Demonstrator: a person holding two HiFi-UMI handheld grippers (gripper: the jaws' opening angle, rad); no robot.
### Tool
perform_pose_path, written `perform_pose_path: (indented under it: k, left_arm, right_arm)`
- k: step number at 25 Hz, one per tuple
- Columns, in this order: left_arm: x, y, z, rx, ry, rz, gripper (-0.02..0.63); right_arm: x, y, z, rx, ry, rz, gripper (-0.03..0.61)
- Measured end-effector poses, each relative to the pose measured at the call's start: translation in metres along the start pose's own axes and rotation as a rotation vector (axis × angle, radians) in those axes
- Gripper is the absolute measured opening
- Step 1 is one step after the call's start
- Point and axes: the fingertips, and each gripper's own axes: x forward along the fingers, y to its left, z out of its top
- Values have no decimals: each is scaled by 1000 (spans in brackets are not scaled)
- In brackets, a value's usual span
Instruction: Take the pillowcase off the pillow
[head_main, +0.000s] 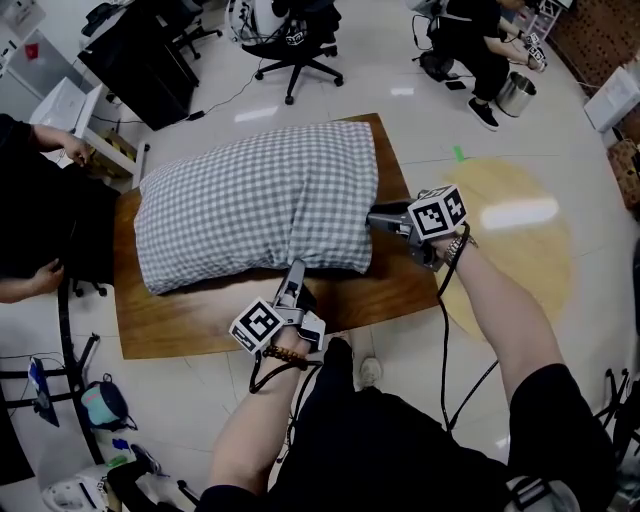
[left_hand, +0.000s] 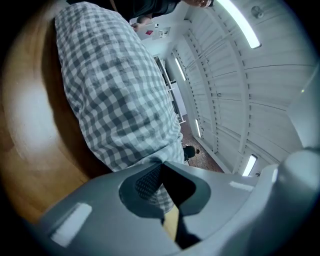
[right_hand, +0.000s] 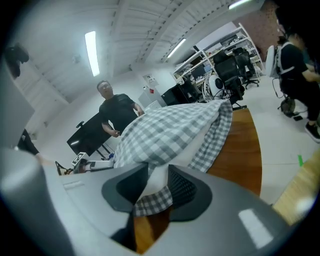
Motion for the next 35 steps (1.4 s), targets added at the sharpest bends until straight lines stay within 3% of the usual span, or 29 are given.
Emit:
perform_pose_path:
  k: [3,6,9,11,14,16,19,22,24,25,27,35]
  left_arm:
    - [0,1,-1,-3,1,7,3]
    - [-8,6,-6,-51,15,94,3]
    - [1,-1,0,0,10,0,3]
    - [2,-3,1,1,14,-1,3]
    - [-5,4,-4,-42,29,89,3]
    - [1,-1,-1,-14,26,27,3]
    - [-2,3,-5,-44,33,75,3]
    - [4,-3,-3,2,37,-9,3]
    - [4,-3,-5,8,47,-17,3]
    - [4,-3,-7,8,52,-15,3]
    - [4,-2,-10,9,54,-10,3]
    - [-14,12,7,24,-25,35,2]
  right_arm:
    - [-7,-11,-11,15,4,-19,126]
    - [-11,-26,-24,28,24,-52,126]
    - [-7,-33,-39,31,62,-59,126]
    - [1,-27,-46,36,83,-20,129]
    - [10,-13,-44,107,46,82,206]
    - [9,-10,-40,153,18,126,212]
    - [7,-2,-32,191,1,174,213]
    - [15,8,-27,225,-12,217,213]
    - [22,13,-24,229,-16,233,208]
    - [25,15,-23,225,-16,231,181]
    - [29,12,-21,204,-12,199,31]
    - [-2,-17,-26,54,26,-14,11]
